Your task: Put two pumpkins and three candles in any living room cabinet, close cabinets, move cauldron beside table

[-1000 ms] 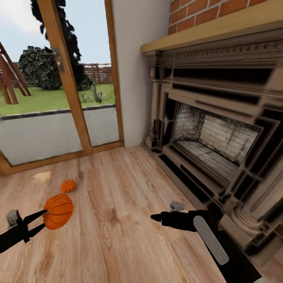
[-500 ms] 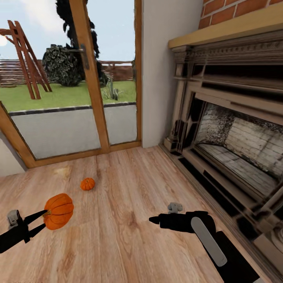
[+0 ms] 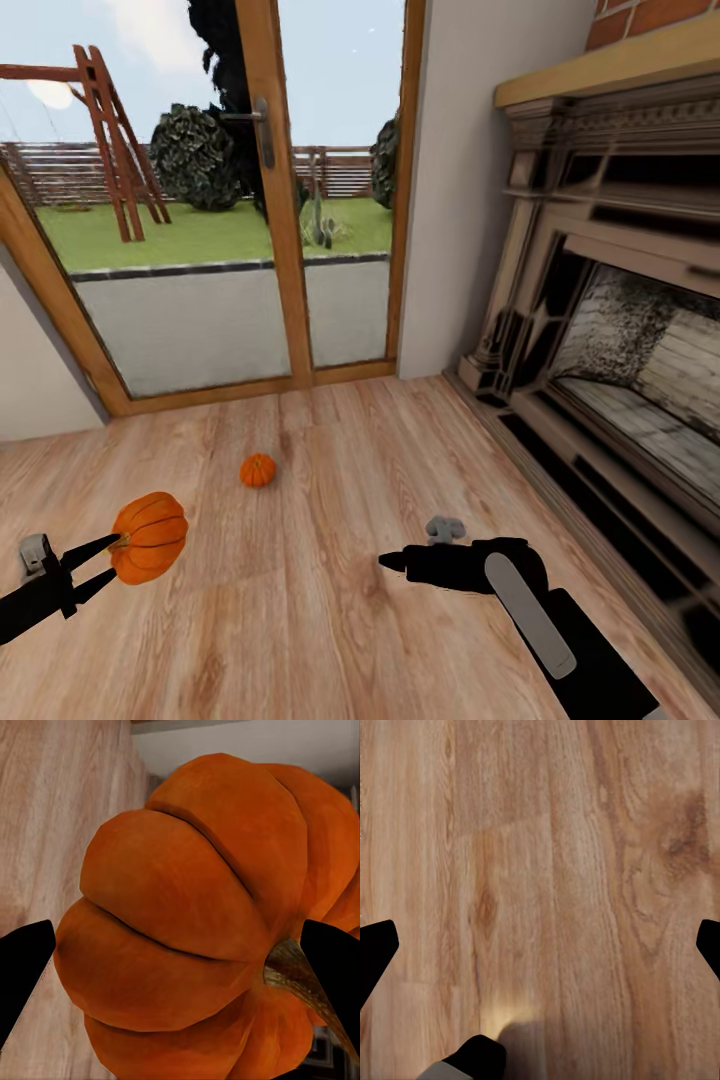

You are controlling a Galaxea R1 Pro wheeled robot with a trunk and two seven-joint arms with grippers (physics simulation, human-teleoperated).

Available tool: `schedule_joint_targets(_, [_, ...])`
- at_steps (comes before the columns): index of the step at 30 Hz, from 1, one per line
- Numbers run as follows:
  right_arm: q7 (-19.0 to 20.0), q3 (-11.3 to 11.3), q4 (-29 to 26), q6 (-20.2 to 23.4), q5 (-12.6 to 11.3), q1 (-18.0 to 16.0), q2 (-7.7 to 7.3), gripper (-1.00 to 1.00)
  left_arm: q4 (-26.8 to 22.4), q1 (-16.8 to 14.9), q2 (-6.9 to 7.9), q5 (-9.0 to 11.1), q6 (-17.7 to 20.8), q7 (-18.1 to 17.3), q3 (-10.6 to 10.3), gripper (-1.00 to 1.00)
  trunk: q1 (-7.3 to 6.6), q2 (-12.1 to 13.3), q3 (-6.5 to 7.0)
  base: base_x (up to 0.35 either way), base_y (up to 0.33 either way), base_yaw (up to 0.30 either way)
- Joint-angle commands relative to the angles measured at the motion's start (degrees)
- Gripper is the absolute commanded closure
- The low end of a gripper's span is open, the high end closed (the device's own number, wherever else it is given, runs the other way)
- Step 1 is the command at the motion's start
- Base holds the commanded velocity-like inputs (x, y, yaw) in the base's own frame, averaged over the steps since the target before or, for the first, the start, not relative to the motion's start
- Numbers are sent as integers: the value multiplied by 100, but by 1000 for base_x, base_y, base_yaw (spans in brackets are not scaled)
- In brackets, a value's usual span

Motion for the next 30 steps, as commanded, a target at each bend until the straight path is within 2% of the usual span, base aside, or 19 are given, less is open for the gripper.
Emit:
schedule_joint_targets(1, [-60,16,-5,6,-60,-4,8,-100,3,-10,5,77,65,-14,-21,100,2,-2,-13,337,7,173])
schedule_joint_targets(6, [-45,80,4,4,-55,-4,67,-100,3,-9,5,77,65,-14,-21,100,2,-2,-52,341,2,168])
schedule_joint_targets(17, [-5,104,-69,-30,-47,-4,66,-100,3,-9,5,78,65,-14,-21,100,2,-2,-71,340,27,49])
schedule_joint_targets(30, [-33,106,-38,-33,-42,-4,75,-100,3,-9,5,77,65,-14,-23,100,2,-2,-72,293,162,253])
